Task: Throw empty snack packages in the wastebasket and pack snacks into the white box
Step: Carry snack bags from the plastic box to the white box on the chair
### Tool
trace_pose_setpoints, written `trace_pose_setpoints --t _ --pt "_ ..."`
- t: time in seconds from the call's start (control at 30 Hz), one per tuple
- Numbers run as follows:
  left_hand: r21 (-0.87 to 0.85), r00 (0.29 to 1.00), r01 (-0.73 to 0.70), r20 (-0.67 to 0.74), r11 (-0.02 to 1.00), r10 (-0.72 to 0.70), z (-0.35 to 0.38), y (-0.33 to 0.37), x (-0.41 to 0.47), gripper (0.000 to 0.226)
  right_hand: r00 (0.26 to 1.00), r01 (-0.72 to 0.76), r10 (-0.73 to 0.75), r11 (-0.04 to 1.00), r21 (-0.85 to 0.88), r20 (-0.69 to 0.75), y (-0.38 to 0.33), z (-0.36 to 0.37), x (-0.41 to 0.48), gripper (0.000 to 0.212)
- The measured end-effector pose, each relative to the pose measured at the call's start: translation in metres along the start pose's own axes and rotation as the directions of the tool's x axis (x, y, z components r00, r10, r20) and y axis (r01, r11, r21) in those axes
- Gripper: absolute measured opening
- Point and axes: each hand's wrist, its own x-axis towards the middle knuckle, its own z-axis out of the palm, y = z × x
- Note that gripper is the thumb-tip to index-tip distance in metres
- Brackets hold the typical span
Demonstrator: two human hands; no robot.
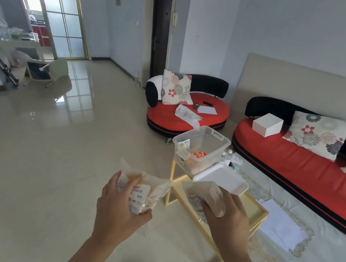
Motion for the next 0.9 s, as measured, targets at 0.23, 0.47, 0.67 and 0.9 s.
trace_pose_setpoints --t 0.23,0.47,0.67,0.9 --pt "0.027 0.998 -0.025 0.063 0.999 0.023 0.033 -0.037 0.109 0.095 1.000 -0.018 0.018 1.000 0.010 -0.014 0.005 0.089 0.090 0.049" --pt "-0.003 0.996 -0.079 0.029 0.997 0.079 0.056 -0.045 0.245 0.098 0.999 -0.051 0.051 0.998 0.024 -0.015 0.004 0.161 0.201 0.053" --pt "-0.030 0.995 -0.084 0.052 0.996 0.086 0.090 -0.049 0.335 0.101 0.993 -0.107 0.106 0.994 -0.015 -0.059 0.010 0.210 0.265 0.059" --pt "-0.076 0.963 -0.181 0.187 0.980 0.193 0.143 -0.057 0.441 0.100 0.969 -0.196 0.178 0.976 -0.094 -0.172 0.026 0.254 0.321 0.066"
